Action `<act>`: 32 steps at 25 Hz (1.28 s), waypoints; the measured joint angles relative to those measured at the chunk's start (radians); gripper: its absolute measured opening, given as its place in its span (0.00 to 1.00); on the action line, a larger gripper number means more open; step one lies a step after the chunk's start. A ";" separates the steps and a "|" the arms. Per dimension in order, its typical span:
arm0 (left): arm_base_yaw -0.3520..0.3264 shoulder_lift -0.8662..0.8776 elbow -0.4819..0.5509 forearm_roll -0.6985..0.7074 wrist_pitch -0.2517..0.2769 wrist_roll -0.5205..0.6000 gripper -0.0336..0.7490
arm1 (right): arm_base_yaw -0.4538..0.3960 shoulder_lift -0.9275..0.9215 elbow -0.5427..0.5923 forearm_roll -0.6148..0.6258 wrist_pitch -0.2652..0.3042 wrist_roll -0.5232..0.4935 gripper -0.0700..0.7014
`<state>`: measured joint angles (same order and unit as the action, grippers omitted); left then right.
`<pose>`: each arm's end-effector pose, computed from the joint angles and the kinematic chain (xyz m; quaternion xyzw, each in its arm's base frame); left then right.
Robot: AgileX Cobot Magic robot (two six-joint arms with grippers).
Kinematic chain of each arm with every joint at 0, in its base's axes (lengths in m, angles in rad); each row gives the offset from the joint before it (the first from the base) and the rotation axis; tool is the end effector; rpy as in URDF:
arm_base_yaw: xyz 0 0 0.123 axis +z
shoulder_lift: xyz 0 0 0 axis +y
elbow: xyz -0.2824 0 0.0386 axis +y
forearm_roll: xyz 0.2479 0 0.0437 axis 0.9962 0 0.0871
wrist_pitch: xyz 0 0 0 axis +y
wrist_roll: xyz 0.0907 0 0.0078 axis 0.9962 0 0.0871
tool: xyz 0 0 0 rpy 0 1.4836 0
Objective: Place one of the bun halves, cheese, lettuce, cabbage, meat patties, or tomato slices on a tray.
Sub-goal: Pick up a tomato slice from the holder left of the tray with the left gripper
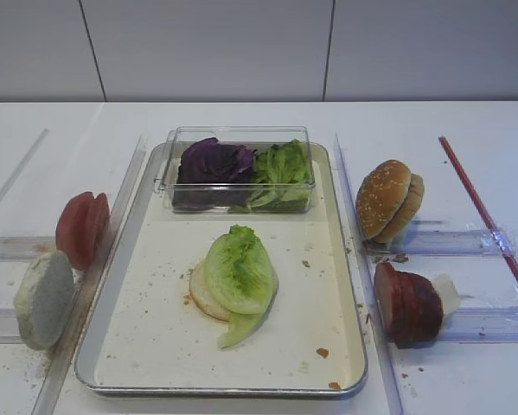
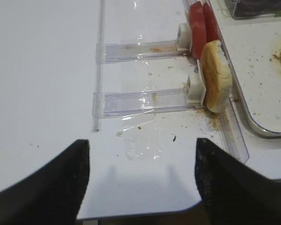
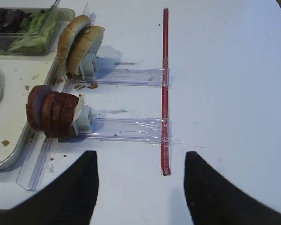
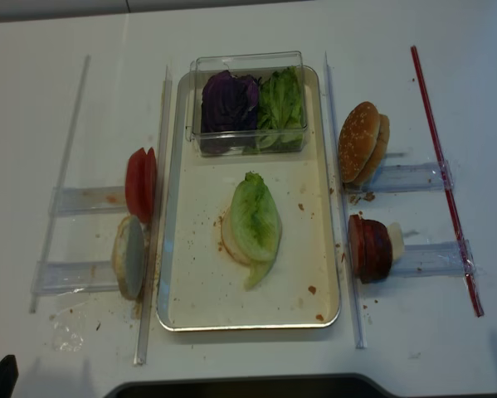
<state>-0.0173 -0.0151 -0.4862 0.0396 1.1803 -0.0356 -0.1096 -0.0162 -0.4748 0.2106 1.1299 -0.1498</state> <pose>-0.0110 0.0035 0.2640 -0.0100 0.8823 0.0073 0.4704 -0.0066 0.0181 0.2661 -0.0247 0.8678 0.0412 0.4946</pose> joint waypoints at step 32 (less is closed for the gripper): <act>-0.307 0.539 -0.385 0.049 -0.036 -0.038 0.60 | 0.000 0.000 0.000 0.000 0.000 0.000 0.63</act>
<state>-0.3239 0.5236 -0.8712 0.0889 1.1445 -0.0736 -0.1096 -0.0162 -0.4748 0.2106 1.1299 -0.1498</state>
